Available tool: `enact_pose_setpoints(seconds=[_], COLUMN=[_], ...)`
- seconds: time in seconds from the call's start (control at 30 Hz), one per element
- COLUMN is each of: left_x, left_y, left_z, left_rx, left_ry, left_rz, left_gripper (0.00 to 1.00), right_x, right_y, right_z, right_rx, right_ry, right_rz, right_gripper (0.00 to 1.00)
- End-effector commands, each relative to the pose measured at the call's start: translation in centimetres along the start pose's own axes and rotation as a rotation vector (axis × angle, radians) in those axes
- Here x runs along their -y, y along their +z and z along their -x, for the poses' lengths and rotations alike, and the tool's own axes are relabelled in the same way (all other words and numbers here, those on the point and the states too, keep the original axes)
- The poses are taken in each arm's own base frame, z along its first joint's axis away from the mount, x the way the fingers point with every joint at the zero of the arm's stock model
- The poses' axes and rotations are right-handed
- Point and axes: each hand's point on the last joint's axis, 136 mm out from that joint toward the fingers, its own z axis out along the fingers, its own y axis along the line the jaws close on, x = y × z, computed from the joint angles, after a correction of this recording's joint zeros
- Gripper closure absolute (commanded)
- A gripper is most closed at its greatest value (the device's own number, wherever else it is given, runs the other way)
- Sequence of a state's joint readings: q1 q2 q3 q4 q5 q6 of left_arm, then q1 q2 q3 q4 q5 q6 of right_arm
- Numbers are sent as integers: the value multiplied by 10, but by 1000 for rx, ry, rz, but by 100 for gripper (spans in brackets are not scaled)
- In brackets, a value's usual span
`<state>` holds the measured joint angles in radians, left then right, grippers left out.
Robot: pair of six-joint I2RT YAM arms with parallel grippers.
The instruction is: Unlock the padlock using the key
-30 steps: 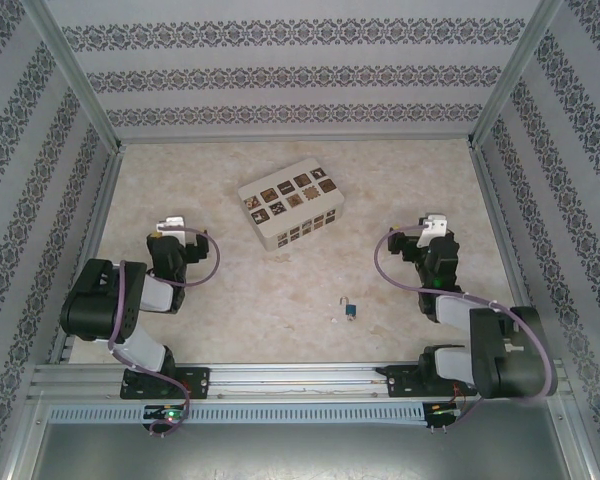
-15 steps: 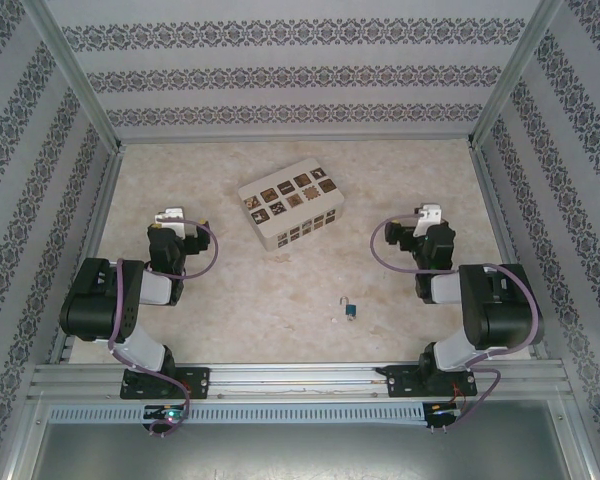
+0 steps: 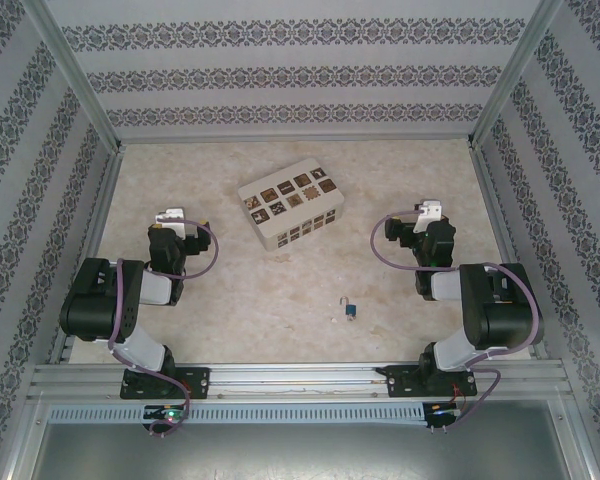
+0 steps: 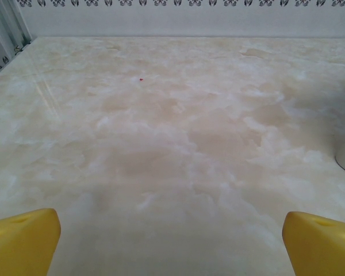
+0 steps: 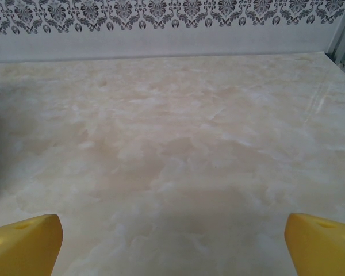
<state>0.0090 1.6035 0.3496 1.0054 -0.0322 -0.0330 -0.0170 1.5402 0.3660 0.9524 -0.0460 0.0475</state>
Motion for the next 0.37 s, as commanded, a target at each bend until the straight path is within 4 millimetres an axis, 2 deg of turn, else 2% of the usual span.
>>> enact_pose_setpoints(seconds=[0.0, 0.33], left_x=[-2, -2], left_y=[1, 1], left_z=[7, 7], left_rx=[17, 17], left_ry=[-11, -11], left_rz=[-4, -4], left_gripper=[1, 1], right_x=[-4, -4], right_y=[1, 1], right_z=[7, 7], right_rx=[17, 14], right_ry=[-11, -9], right_rz=[13, 13], right_gripper=[2, 2])
